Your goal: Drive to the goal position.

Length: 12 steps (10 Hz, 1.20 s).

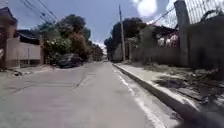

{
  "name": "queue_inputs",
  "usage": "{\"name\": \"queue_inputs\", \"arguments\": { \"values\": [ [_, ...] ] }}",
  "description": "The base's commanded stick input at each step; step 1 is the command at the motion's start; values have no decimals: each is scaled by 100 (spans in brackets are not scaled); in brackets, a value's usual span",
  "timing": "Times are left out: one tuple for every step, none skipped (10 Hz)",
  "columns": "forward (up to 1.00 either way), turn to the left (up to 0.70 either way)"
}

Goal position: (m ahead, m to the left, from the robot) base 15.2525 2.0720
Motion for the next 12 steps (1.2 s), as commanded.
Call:
{"name": "queue_inputs", "arguments": {
  "values": [
    [100, 0],
    [100, 0],
    [100, 0],
    [100, 0],
    [100, 0],
    [100, 0],
    [100, 0],
    [100, -19],
    [100, -32],
    [100, -40],
    [100, -33],
    [100, -5]
  ]
}}
